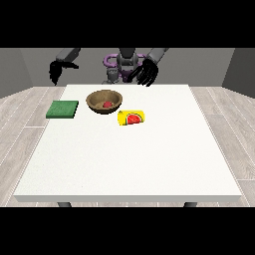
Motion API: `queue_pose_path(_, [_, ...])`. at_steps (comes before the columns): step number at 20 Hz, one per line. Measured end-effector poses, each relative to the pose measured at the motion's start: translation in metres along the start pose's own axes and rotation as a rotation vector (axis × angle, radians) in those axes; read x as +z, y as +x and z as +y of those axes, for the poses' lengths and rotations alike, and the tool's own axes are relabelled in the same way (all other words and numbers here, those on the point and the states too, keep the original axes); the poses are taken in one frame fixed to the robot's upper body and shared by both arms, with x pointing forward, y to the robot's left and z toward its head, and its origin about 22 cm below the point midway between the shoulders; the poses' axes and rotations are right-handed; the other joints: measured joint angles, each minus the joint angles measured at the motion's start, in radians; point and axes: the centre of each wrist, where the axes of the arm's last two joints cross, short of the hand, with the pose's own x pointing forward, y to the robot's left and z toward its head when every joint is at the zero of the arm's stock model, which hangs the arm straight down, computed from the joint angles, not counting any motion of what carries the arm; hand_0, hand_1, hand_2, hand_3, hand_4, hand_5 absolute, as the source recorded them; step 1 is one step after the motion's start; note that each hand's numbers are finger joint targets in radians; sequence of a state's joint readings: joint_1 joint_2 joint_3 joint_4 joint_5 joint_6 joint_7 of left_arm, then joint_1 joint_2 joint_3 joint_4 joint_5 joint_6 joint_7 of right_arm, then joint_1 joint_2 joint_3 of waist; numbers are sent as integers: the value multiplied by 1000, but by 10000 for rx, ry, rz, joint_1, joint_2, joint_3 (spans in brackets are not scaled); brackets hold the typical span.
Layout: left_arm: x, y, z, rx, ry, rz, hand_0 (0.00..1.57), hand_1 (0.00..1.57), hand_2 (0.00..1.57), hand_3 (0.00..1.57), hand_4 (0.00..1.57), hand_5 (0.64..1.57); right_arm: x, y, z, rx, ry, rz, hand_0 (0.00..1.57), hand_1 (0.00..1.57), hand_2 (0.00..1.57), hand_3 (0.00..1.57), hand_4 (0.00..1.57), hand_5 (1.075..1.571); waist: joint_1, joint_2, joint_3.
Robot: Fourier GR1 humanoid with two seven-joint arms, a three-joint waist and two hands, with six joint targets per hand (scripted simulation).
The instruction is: Pick the cup and pour the ball into the bowl, then pick the bowl and place it on the pad
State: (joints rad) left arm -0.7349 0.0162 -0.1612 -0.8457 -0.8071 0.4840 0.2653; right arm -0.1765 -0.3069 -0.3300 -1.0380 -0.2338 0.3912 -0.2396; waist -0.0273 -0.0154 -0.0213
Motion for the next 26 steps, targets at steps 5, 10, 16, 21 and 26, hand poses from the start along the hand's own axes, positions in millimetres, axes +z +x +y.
queue_pose_path(5, [17, -19, 9, 3916, -172, 179, 0, 0, 0, 0, 0, 1565, -20, -3, 40, 4, -101, -334, 0, 0, 0, 0, 213, 1571, 211, 553, 58])
queue_pose_path(10, [33, -46, 14, 6161, -739, -744, 0, 0, 0, 0, 0, 1563, -27, -17, 85, -143, -716, -399, 0, 0, 0, 0, 313, 1569, 852, 981, 147])
queue_pose_path(16, [44, -83, 26, 7121, -1090, -1241, 0, 0, 0, 0, 0, 1565, -37, -28, 105, -357, -1272, -316, 0, 0, 0, 0, 257, 1567, 1072, 1092, 198])
queue_pose_path(21, [41, -91, 48, 7258, -1082, -1542, 0, 0, 0, 0, 0, 1566, -43, -43, 99, -354, -1611, -229, 0, 0, 0, 0, 189, 1563, 1270, 1230, 211])
queue_pose_path(26, [44, -94, 57, 7309, -1026, -1714, 0, 0, 0, 0, 0, 1566, -47, -55, 93, -340, -1665, -219, 0, 0, 0, 0, 93, 1563, 1318, 1408, 214])
